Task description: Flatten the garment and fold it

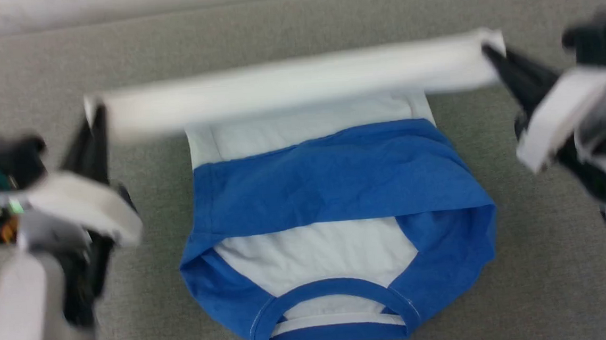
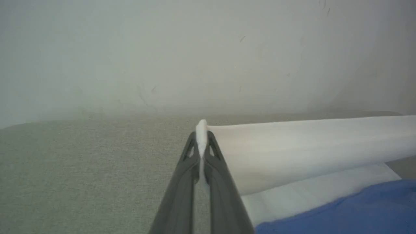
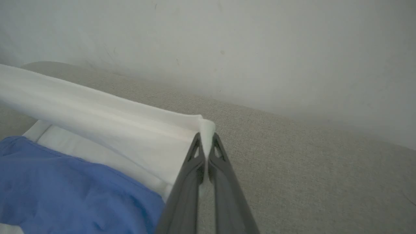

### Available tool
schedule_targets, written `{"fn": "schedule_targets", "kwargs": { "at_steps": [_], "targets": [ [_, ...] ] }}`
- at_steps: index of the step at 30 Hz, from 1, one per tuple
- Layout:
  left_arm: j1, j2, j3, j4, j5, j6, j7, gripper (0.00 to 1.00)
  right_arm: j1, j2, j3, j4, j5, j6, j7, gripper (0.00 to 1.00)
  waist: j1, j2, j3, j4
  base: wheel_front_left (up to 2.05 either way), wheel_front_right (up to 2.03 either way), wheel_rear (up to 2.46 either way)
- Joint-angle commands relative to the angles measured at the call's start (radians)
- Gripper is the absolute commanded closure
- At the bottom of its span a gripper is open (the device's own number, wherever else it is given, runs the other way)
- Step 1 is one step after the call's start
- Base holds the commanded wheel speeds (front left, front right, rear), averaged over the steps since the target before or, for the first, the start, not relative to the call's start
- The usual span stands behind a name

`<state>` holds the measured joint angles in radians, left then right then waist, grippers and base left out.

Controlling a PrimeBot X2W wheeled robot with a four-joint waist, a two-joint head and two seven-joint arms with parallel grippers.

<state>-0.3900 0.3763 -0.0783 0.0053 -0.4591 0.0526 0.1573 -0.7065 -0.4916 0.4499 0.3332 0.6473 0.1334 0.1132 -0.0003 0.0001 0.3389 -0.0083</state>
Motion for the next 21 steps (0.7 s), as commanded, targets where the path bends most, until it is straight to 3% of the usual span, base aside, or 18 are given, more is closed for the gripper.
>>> {"fn": "schedule_targets", "kwargs": {
  "at_steps": [1,7,14,15,16,17,18,19,21],
  "targets": [
    [0.059,-0.001,0.007,-0.031,-0.006,0.02,0.007,1.0,0.06,-0.017,-0.028,-0.025,-0.004,-0.003,0.001,1.0,0.0003,-0.0001,-0.063,-0.003,0.0,0.0,0.0],
    [0.338,-0.031,0.008,-0.207,-0.017,0.097,0.053,1.0,0.387,0.038,-0.159,-0.221,-0.055,-0.003,0.06,1.0,0.0003,-0.0001,-0.099,-0.012,0.0,0.0,0.0],
    [0.546,-0.068,-0.007,-0.244,-0.044,0.141,0.089,1.0,0.671,0.146,-0.281,-0.364,-0.117,-0.003,0.163,1.0,0.0003,-0.0001,-0.114,-0.03,0.0,0.0,0.0],
    [0.564,-0.08,-0.016,-0.24,-0.054,0.141,0.093,1.0,0.701,0.163,-0.294,-0.369,-0.129,-0.003,0.171,0.92,0.0003,-0.0001,-0.116,-0.03,0.0,0.0,0.0],
    [0.578,-0.09,-0.026,-0.231,-0.061,0.141,0.097,1.0,0.73,0.184,-0.304,-0.372,-0.13,-0.003,0.18,0.69,0.0003,-0.0001,-0.118,-0.028,0.0,0.0,0.0],
    [0.589,-0.106,-0.033,-0.22,-0.077,0.138,0.095,0.87,0.755,0.201,-0.313,-0.374,-0.139,-0.003,0.187,0.58,0.0003,-0.0001,-0.12,-0.028,0.0,0.0,0.0],
    [0.597,-0.128,-0.037,-0.208,-0.103,0.129,0.087,0.7,0.779,0.216,-0.319,-0.374,-0.151,-0.003,0.194,0.51,0.0003,-0.0001,-0.123,-0.027,0.0,0.0,0.0],
    [0.606,-0.142,-0.039,-0.191,-0.127,0.118,0.081,0.63,0.802,0.235,-0.322,-0.372,-0.15,-0.003,0.204,0.44,0.0003,-0.0001,-0.125,-0.027,0.0,0.0,0.0],
    [0.621,-0.149,-0.029,-0.142,-0.154,0.099,0.063,0.53,0.835,0.258,-0.328,-0.37,-0.163,-0.003,0.212,0.45,0.0003,-0.0001,-0.13,-0.029,0.0,0.0,0.0]
  ]
}}
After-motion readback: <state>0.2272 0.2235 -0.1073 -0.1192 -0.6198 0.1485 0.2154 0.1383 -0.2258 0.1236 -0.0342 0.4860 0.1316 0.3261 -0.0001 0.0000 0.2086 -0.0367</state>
